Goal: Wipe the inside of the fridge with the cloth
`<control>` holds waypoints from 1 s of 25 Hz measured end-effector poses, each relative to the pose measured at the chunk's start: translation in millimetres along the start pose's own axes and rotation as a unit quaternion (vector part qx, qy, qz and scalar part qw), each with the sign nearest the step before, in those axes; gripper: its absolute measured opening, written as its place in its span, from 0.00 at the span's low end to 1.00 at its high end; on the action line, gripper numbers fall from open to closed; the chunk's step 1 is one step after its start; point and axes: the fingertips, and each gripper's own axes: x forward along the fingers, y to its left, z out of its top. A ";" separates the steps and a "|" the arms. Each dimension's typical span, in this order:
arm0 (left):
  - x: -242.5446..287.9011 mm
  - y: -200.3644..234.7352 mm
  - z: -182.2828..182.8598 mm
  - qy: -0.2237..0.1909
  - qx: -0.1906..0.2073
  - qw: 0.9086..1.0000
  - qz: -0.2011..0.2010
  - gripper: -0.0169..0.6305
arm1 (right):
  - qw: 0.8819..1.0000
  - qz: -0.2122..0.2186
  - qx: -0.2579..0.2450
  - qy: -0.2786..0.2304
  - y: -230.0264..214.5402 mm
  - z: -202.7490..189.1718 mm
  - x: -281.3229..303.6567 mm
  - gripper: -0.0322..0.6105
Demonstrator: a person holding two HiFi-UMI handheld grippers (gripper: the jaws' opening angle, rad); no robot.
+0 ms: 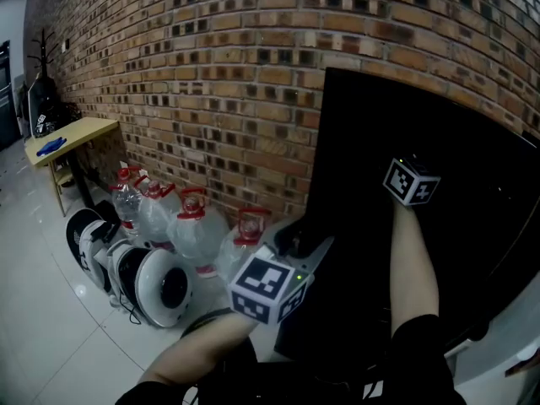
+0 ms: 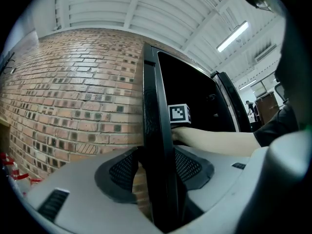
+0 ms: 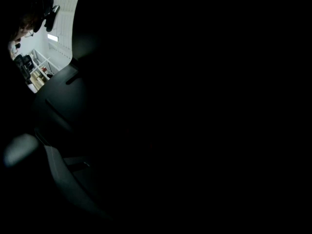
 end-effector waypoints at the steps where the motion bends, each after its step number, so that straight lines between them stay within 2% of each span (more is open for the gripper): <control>1: -0.2 -0.9 -0.3 -0.001 0.000 1.000 -0.002 0.37 | 1.000 -0.003 0.004 0.000 -4.4 -2.9 1.8 0.17; 10: -0.3 -1.0 2.1 -0.016 -0.008 1.000 -0.014 0.38 | 0.999 -0.038 0.021 0.016 -43.0 -27.5 17.7 0.17; 17: 0.9 0.4 0.2 -0.020 -0.007 1.000 -0.009 0.39 | 0.998 -0.054 0.015 0.017 -43.8 -32.2 15.1 0.17; 25: 5.9 4.8 -3.3 -0.033 -0.001 0.999 0.019 0.39 | 0.998 -0.028 0.047 -0.022 -8.5 -3.3 -56.7 0.17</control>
